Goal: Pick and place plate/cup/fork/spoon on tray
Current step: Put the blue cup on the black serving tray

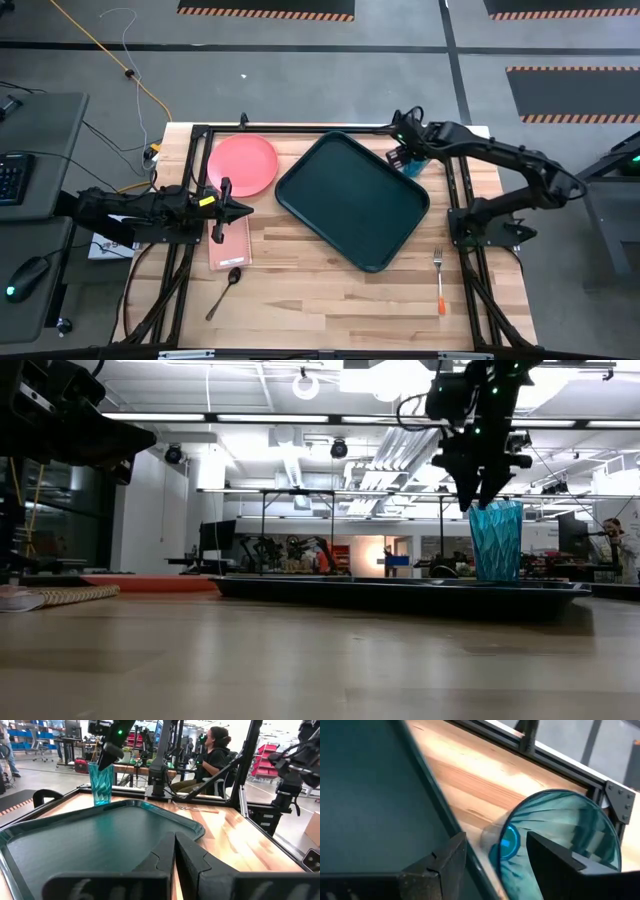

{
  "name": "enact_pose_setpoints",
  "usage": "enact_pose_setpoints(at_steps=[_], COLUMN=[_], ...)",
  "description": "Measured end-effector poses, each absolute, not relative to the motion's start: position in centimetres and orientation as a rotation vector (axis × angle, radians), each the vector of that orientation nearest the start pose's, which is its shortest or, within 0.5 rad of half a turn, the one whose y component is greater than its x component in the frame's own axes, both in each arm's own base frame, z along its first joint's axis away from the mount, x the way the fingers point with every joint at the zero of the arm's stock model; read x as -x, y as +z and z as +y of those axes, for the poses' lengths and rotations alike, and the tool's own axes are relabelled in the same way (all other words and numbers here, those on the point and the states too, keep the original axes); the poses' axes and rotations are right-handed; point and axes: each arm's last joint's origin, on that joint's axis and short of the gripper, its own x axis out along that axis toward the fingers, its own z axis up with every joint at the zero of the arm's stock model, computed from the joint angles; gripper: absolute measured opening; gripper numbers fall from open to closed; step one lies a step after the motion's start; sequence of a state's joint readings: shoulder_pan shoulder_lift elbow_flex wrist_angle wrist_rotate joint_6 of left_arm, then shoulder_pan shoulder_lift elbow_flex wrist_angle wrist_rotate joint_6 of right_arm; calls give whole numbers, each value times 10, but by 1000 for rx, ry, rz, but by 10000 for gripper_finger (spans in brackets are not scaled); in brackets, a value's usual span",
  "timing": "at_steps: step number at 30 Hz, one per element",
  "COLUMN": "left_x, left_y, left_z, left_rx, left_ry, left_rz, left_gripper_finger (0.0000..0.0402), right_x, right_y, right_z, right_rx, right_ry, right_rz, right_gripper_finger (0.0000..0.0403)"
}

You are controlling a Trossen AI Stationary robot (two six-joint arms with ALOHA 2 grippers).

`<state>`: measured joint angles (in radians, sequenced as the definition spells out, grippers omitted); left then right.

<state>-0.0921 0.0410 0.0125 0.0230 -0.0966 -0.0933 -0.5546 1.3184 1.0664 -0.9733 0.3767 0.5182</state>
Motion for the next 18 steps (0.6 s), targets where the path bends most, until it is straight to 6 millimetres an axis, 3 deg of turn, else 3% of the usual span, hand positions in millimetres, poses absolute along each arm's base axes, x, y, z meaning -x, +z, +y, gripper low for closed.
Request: enact_pose_setpoints(at_steps=[11, 18], left_x=[-99, -99], left_y=[167, 167], left_z=[-6, -6], left_rx=[93, 93], left_ry=[4, 4], left_rz=[5, 6], left_gripper_finger=[5, 5], right_x=[-199, -200], right_y=[241, 237], right_z=[-154, -156], right_rx=[-559, -542], right_ry=[-1144, -1118], right_rz=[1192, 1231], right_gripper_finger=[199, 194])
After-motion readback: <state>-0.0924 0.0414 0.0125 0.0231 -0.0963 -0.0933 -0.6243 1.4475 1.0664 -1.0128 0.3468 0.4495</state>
